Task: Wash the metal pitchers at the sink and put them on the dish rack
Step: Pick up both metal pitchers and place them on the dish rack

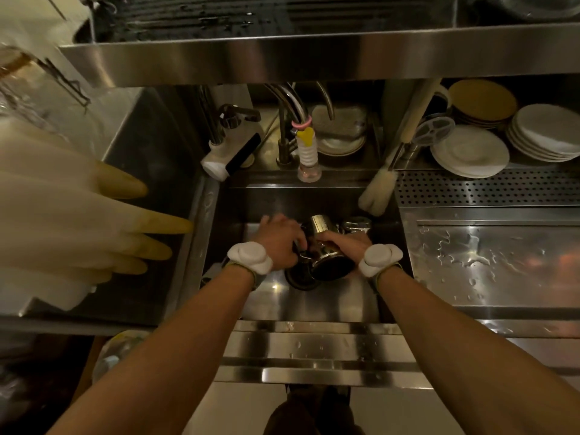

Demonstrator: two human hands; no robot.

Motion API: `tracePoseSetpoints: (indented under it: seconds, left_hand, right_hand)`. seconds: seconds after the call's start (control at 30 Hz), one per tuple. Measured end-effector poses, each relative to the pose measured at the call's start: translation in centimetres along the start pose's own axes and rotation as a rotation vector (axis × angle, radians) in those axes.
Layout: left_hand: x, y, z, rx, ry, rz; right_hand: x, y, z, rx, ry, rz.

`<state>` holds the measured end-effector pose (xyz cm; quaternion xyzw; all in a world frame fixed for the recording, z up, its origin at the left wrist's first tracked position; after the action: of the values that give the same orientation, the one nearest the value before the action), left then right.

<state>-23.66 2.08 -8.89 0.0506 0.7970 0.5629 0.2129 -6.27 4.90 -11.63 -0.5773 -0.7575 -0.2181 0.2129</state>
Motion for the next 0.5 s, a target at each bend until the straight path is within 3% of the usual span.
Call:
tracePoseSetpoints:
  seconds: [0.1,0.2,0.33,0.5]
  left_hand:
    - [0.1,-0.5,0.3,0.098,-0.138,0.213]
    - [-0.6,-1.3,0.7,0.156,-0.162,0.181]
    - [-0.2,-2.1,0.7,0.198,-0.048,-0.139]
    - [2.2,-2.4,0.9,-0.001,0.381,-0.771]
  right_hand:
    - [0.1,0.1,-0.1,0.018,-0.048,-0.049]
    - [-0.1,-0.1,0.0,0.014,-0.071,-0.113]
    - [-0.4,-0.2,0.0,-0.014,-0.032,-0.026]
    - [-1.2,1.7,2.5,-0.254,0.020,-0.177]
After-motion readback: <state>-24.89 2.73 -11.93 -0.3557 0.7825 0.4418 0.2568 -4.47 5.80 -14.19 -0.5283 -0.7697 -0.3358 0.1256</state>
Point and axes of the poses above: each hand's wrist, its own z-axis towards the middle knuckle, its own y-axis out of the back of the hand, x = y × z, the point moved 1 cm from there along z, towards the middle knuckle, and after that the axes turned 8 degrees about -y, right-handed, at the moved point
